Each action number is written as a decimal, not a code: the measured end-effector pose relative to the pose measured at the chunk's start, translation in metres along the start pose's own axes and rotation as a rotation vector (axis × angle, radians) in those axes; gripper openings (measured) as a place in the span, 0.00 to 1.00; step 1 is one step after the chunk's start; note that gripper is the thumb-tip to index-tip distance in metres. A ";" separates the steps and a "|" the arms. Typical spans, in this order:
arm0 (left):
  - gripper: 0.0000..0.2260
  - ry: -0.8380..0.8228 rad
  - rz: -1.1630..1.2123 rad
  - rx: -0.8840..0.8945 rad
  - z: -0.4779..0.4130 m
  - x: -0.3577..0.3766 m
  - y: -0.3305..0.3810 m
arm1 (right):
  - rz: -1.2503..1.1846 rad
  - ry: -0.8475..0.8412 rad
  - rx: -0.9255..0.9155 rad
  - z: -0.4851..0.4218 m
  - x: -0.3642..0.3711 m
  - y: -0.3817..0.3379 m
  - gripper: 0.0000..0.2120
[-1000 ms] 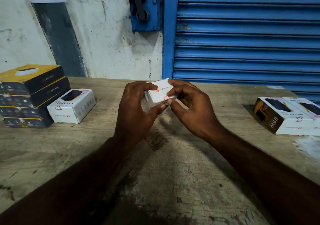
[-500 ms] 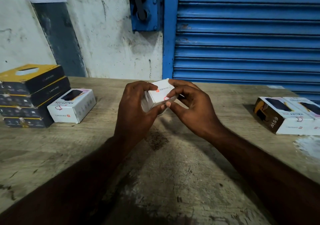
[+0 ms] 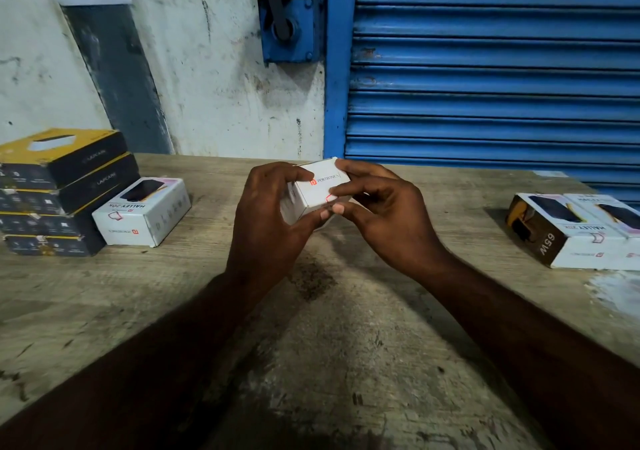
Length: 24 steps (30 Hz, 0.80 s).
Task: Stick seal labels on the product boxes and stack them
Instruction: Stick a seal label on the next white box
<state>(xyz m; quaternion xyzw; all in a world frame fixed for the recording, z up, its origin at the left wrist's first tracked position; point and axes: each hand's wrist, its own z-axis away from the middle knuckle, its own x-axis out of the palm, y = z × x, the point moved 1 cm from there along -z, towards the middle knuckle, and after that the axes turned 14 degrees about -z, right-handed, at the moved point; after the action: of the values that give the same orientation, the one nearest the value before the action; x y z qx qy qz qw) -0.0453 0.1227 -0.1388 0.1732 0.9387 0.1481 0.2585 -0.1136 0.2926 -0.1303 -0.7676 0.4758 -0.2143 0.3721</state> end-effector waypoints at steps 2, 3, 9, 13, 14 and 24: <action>0.25 -0.003 -0.003 0.001 0.000 0.000 -0.001 | -0.020 -0.008 0.002 -0.001 -0.001 -0.001 0.13; 0.25 -0.003 -0.003 0.003 0.000 0.000 -0.001 | -0.032 -0.005 0.003 -0.001 -0.001 -0.001 0.13; 0.25 0.000 0.010 -0.002 0.000 0.003 -0.002 | -0.021 0.002 0.008 -0.001 0.000 0.001 0.14; 0.25 -0.011 0.007 0.005 -0.001 0.003 -0.003 | -0.034 0.011 0.018 0.000 0.001 0.001 0.14; 0.25 -0.014 0.006 0.006 -0.001 0.003 -0.003 | -0.050 0.027 0.030 0.000 0.000 0.000 0.14; 0.25 -0.040 0.010 0.014 0.000 0.003 -0.002 | 0.102 0.070 0.015 -0.002 -0.002 -0.004 0.07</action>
<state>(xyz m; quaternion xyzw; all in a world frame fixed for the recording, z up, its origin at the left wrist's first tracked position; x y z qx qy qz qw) -0.0487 0.1220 -0.1411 0.1827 0.9335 0.1394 0.2754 -0.1133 0.2948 -0.1257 -0.7317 0.5254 -0.2254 0.3712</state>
